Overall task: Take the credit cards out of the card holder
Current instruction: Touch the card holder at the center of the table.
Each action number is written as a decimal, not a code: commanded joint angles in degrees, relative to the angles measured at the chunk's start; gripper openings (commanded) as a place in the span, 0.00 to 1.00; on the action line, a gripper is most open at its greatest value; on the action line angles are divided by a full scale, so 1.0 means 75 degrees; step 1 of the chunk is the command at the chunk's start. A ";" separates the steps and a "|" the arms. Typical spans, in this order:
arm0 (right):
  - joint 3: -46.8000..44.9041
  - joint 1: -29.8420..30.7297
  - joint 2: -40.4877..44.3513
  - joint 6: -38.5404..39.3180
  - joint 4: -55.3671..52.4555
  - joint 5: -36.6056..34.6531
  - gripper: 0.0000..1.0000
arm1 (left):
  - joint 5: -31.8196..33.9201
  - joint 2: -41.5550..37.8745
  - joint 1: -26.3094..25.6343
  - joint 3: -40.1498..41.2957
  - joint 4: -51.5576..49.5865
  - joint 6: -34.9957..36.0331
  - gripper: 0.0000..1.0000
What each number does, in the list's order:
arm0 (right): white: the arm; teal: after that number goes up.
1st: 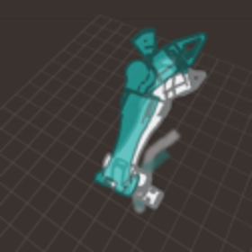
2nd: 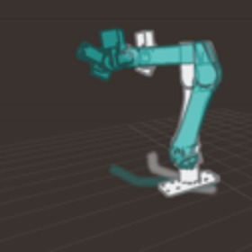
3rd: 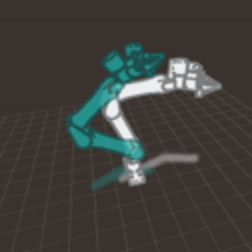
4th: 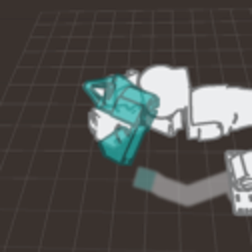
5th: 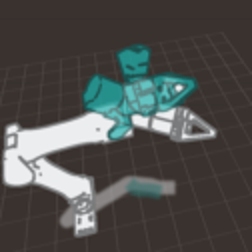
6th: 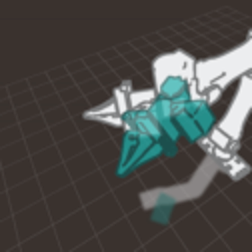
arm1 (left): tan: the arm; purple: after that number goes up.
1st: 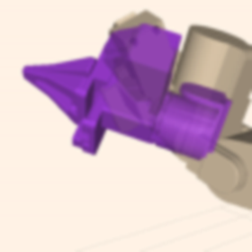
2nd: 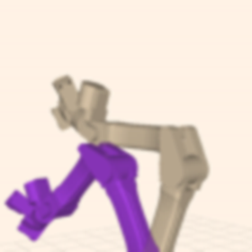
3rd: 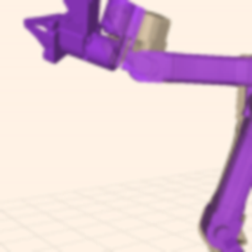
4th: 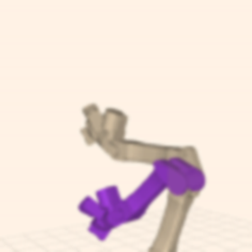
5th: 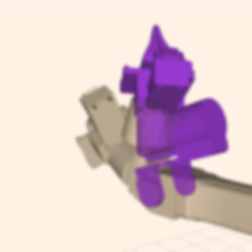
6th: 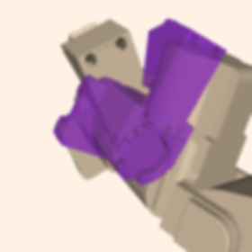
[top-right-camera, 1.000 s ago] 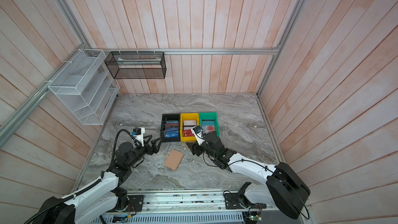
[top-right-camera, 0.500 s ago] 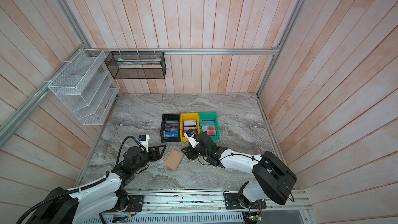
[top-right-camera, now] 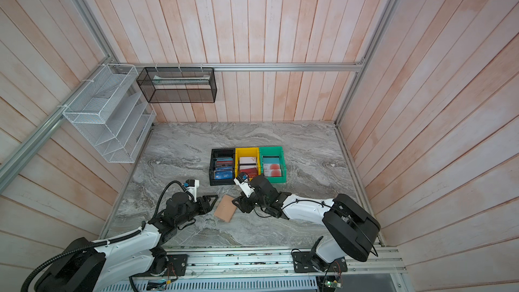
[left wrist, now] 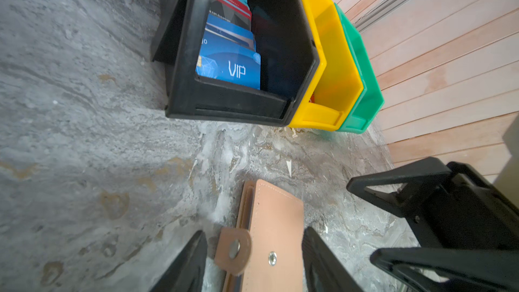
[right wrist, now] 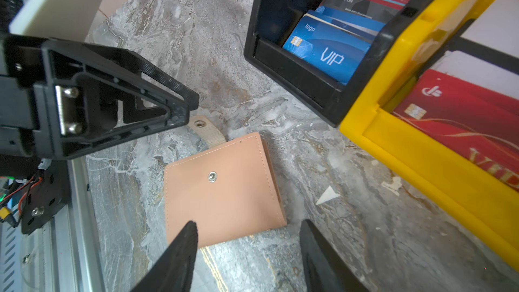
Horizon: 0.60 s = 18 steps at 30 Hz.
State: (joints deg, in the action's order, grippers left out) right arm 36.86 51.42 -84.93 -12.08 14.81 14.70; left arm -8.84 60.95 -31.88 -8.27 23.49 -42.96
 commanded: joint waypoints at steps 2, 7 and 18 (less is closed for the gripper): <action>0.0380 0.0192 -0.0304 -0.0043 -0.0311 0.0303 0.58 | 0.0124 -0.0025 -0.0039 -0.0042 -0.0528 -0.0083 0.52; 0.0579 0.0428 -0.0521 0.0022 -0.0452 0.0574 0.56 | 0.0144 0.0021 -0.0050 -0.0019 -0.0580 -0.0154 0.50; 0.0998 0.1062 -0.0694 0.0166 -0.0942 0.0366 0.55 | 0.0208 0.0641 -0.0061 -0.0140 -0.0175 -0.0334 0.42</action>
State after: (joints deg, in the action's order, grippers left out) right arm 42.78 58.50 -88.95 -11.79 10.11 17.89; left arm -7.84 64.40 -31.97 -8.29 20.84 -45.23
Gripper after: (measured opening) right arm 0.551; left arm 0.427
